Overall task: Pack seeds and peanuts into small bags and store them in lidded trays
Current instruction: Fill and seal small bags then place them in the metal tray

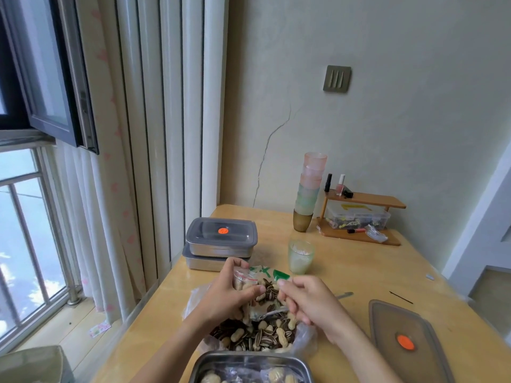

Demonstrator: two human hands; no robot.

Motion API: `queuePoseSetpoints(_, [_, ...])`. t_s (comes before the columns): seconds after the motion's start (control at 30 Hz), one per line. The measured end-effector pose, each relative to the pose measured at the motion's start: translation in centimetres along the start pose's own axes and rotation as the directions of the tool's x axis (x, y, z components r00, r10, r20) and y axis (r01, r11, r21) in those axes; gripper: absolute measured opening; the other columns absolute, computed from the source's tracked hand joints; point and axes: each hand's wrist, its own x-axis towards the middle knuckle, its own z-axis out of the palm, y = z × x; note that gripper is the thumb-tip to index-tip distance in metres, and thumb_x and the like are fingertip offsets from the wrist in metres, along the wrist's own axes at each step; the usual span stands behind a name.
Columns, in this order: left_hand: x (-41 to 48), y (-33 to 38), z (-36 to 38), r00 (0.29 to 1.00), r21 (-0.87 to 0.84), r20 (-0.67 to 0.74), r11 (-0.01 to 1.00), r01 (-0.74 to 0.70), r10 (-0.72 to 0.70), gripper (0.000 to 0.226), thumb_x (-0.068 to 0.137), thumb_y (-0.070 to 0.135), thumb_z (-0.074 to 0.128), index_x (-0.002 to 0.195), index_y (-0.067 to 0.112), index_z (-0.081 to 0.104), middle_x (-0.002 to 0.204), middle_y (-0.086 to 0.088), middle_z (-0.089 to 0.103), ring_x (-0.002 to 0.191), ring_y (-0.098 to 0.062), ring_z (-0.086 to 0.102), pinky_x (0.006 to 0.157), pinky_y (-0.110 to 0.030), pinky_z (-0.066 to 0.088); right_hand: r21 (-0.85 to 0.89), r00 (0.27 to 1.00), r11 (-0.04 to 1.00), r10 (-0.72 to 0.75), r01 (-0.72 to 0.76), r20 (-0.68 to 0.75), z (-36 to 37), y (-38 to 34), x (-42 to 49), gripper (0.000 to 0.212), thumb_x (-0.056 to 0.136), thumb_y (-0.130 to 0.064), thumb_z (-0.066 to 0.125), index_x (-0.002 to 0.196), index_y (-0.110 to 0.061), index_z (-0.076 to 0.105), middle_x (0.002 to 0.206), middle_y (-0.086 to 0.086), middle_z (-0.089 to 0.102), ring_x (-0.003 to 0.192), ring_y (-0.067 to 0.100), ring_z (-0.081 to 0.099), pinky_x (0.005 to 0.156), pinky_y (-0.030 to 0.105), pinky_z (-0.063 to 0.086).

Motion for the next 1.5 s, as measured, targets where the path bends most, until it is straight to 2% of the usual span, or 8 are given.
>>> queuePoseSetpoints(0.17, [0.6,-0.7,0.1,0.998,0.059,0.008,0.997,-0.058,0.057,0.054,0.084,0.028,0.084,0.122,0.028,0.045,0.098,0.000,0.071,0.073,-0.004,0.063,0.062,-0.023,0.053,-0.197,0.971,0.951,-0.227,0.238,0.078,2.2,-2.0,1.0,0.009,0.098,-0.032,0.066,0.103,-0.038,0.069,0.102,-0.008,0.069,0.062,0.014,0.066,0.064,0.025,0.053])
queuePoseSetpoints(0.3, [0.9,-1.9,-0.1,0.996,0.070,0.022,0.993,-0.091,0.090,0.070,0.073,0.039,0.084,0.129,0.034,0.043,0.106,0.000,0.073,0.089,-0.016,0.071,0.078,-0.039,0.060,-0.248,0.977,0.946,-0.211,0.209,0.019,2.7,-1.9,1.6,0.007,0.094,-0.029,0.070,0.088,-0.031,0.070,0.085,-0.003,0.075,0.067,0.018,0.072,0.070,0.034,0.058])
queuePoseSetpoints(0.53, [-0.3,-1.0,-1.2,0.978,-0.107,0.205,0.994,-0.011,0.033,0.082,0.083,0.019,0.087,0.140,0.036,0.031,0.098,-0.018,0.075,0.076,-0.037,0.073,0.065,-0.042,0.060,-0.057,0.941,0.942,-0.324,0.330,0.101,1.9,-0.9,1.9,0.008,0.096,-0.013,0.072,0.089,-0.016,0.073,0.086,0.000,0.074,0.081,0.013,0.067,0.078,0.031,0.054])
queuePoseSetpoints(0.67, [-0.2,-1.1,-1.0,0.971,-0.086,0.239,0.996,0.010,0.011,0.075,0.085,0.024,0.085,0.139,0.032,0.034,0.097,-0.023,0.074,0.077,-0.047,0.072,0.070,-0.055,0.061,-0.378,0.891,0.834,-0.451,0.403,-0.046,2.2,0.0,2.1,0.015,0.093,-0.017,0.072,0.082,-0.027,0.070,0.083,-0.009,0.070,0.073,0.013,0.065,0.068,0.028,0.052])
queuePoseSetpoints(0.8, [-0.5,-1.1,-1.0,0.986,-0.018,0.154,0.998,-0.065,0.066,0.061,0.085,0.033,0.085,0.135,0.030,0.049,0.112,-0.003,0.073,0.090,-0.021,0.072,0.084,-0.044,0.060,-0.228,0.885,0.858,-0.462,0.460,0.049,1.9,0.0,1.5,0.012,0.094,-0.011,0.072,0.085,-0.020,0.072,0.084,-0.004,0.071,0.081,0.017,0.067,0.076,0.030,0.053])
queuePoseSetpoints(1.03, [-0.6,-1.1,-0.9,0.990,-0.059,0.108,0.995,-0.080,0.086,0.044,0.096,0.044,0.062,0.135,0.024,0.054,0.127,0.005,0.068,0.123,-0.010,0.062,0.103,-0.030,0.050,-0.319,0.859,0.818,-0.511,0.478,-0.023,1.4,0.5,0.9,0.013,0.094,-0.012,0.073,0.086,-0.023,0.073,0.085,-0.007,0.071,0.083,0.017,0.067,0.076,0.030,0.053])
queuePoseSetpoints(1.23, [-0.5,-1.3,-0.9,0.998,-0.179,0.015,0.982,-0.055,0.059,0.045,0.103,0.051,0.038,0.127,0.023,0.064,0.122,-0.004,0.072,0.121,-0.022,0.065,0.112,-0.051,0.045,-0.307,0.872,0.845,-0.482,0.437,-0.085,1.5,0.5,0.9,0.014,0.093,-0.013,0.074,0.085,-0.024,0.076,0.085,-0.008,0.073,0.080,0.014,0.068,0.077,0.035,0.054])
queuePoseSetpoints(1.5, [-0.6,-1.2,-1.0,0.994,-0.128,0.073,0.989,-0.069,0.079,0.048,0.098,0.059,0.046,0.128,0.026,0.061,0.124,-0.004,0.071,0.122,-0.022,0.064,0.111,-0.054,0.043,-0.222,0.885,0.872,-0.461,0.436,-0.072,2.0,0.4,0.7,0.013,0.094,-0.013,0.073,0.087,-0.023,0.076,0.085,-0.010,0.074,0.079,0.015,0.068,0.074,0.028,0.054])
